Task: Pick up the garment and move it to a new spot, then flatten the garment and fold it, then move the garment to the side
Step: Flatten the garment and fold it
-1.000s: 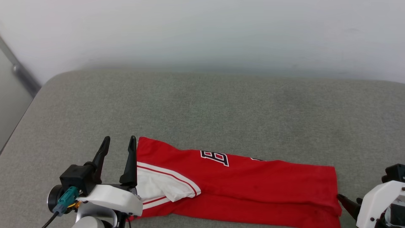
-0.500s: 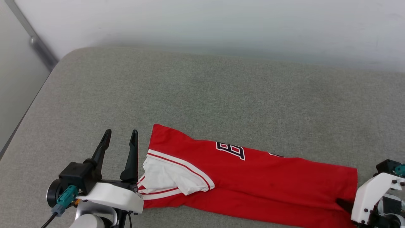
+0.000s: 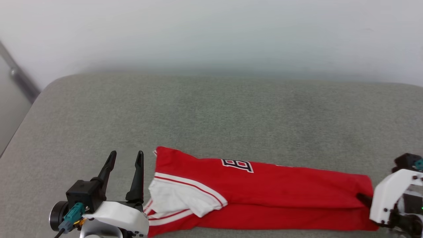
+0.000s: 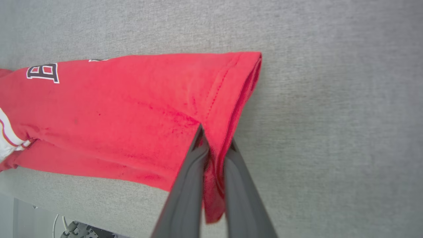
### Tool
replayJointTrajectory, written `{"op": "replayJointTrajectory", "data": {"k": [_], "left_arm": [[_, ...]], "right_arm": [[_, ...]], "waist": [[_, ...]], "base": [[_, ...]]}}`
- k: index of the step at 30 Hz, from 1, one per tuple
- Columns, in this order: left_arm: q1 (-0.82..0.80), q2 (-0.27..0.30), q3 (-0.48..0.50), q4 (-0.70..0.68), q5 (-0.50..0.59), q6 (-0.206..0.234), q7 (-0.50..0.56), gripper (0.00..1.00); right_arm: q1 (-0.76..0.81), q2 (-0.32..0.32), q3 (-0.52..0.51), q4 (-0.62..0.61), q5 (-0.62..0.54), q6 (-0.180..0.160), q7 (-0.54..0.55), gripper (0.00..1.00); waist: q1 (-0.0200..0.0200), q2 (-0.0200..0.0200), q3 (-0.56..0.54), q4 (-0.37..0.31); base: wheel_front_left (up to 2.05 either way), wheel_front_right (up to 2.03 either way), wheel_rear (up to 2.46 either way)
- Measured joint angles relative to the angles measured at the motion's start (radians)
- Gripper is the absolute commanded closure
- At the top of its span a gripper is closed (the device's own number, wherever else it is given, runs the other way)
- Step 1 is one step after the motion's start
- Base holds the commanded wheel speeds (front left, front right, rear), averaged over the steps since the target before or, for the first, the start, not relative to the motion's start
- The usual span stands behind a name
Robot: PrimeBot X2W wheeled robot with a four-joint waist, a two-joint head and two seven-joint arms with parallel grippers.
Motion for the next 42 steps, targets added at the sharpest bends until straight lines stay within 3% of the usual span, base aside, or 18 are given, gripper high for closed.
{"op": "replayJointTrajectory", "data": {"k": [8, 9, 12, 16, 19, 22, 28, 35, 36, 37, 38, 39, 40, 42], "left_arm": [[0.017, 0.0, 0.002, -0.008, -0.009, 0.013, 0.005, 0.0], [0.023, 0.0, 0.002, -0.007, -0.015, 0.013, 0.006, 0.0], [0.023, -0.002, 0.002, -0.007, -0.018, 0.013, 0.006, 0.0], [0.023, -0.002, 0.002, -0.007, -0.019, 0.012, 0.009, 0.0], [0.017, -0.001, -0.001, -0.006, -0.019, 0.008, 0.011, 0.0], [0.001, -0.003, -0.008, -0.003, -0.019, 0.002, 0.015, 0.0], [-0.019, -0.019, -0.03, 0.015, -0.018, -0.008, 0.023, 0.0], [-0.036, -0.029, -0.048, 0.029, -0.017, -0.014, 0.032, 0.0], [-0.041, -0.033, -0.052, 0.031, -0.017, -0.016, 0.033, 0.0], [-0.044, -0.036, -0.054, 0.033, -0.016, -0.017, 0.033, 0.0], [-0.044, -0.037, -0.055, 0.035, -0.016, -0.018, 0.033, 0.0], [-0.045, -0.037, -0.056, 0.038, -0.016, -0.02, 0.032, 0.0], [-0.047, -0.037, -0.056, 0.042, -0.016, -0.025, 0.032, 0.0], [-0.05, -0.036, -0.053, 0.048, -0.017, -0.026, 0.03, 0.0]], "right_arm": [[0.032, -0.027, -0.2, -0.056, -0.03, 0.0, -0.006, 1.0], [0.041, 0.012, -0.272, -0.094, -0.016, 0.0, 0.017, 1.0], [0.029, 0.105, -0.324, -0.121, 0.091, 0.0, 0.069, 1.0], [0.009, 0.161, -0.316, -0.139, 0.226, 0.0, 0.159, 1.0], [0.002, 0.173, -0.26, -0.127, 0.363, 0.0, 0.201, 1.0], [-0.013, 0.174, -0.14, -0.068, 0.523, 0.0, 0.18, 1.0], [-0.031, 0.175, 0.164, 0.032, 0.706, 0.0, 0.04, 1.0], [-0.115, 0.176, 0.485, 0.113, 0.819, 0.0, -0.151, 1.0], [-0.128, 0.176, 0.516, 0.127, 0.815, 0.0, -0.188, 0.87], [-0.143, 0.177, 0.538, 0.145, 0.808, 0.0, -0.228, 0.83], [-0.159, 0.177, 0.56, 0.164, 0.803, 0.0, -0.258, 0.67], [-0.175, 0.176, 0.579, 0.186, 0.788, 0.0, -0.294, 0.22], [-0.191, 0.177, 0.598, 0.213, 0.748, 0.0, -0.335, 0.0], [-0.22, 0.177, 0.632, 0.255, 0.713, 0.0, -0.379, 0.0]], "waist": [[0.0, 0.0, -0.017, -0.064], [0.0, 0.0, -0.018, -0.08], [0.0, 0.0, -0.016, -0.089], [0.0, 0.0, -0.008, -0.093], [0.0, 0.0, 0.0, -0.087], [0.0, 0.0, 0.006, -0.073], [0.0, 0.0, 0.014, -0.031], [0.0, 0.0, 0.025, 0.026], [0.0, 0.0, 0.028, 0.035], [-0.0001, 0.0, 0.03, 0.043], [0.0, 0.0, 0.032, 0.051], [-0.0001, 0.0, 0.034, 0.058], [-0.0001, 0.0, 0.036, 0.064], [-0.0001, 0.0, 0.042, 0.071]], "base": [[0.0, 0.0, 0.0], [0.0, 0.0, 0.0], [0.0, 0.0, 0.0], [0.0, 0.0, 0.0], [0.0, 0.0, 0.0], [0.0, 0.0, 0.0], [0.0, 0.0, 0.0], [0.0, 0.0, 0.0], [0.0, 0.0, 0.0], [0.0, 0.0, 0.0], [0.0, 0.0, 0.0], [0.0, 0.0, 0.0], [0.0, 0.0, 0.0], [0.0, 0.0, 0.0]]}}
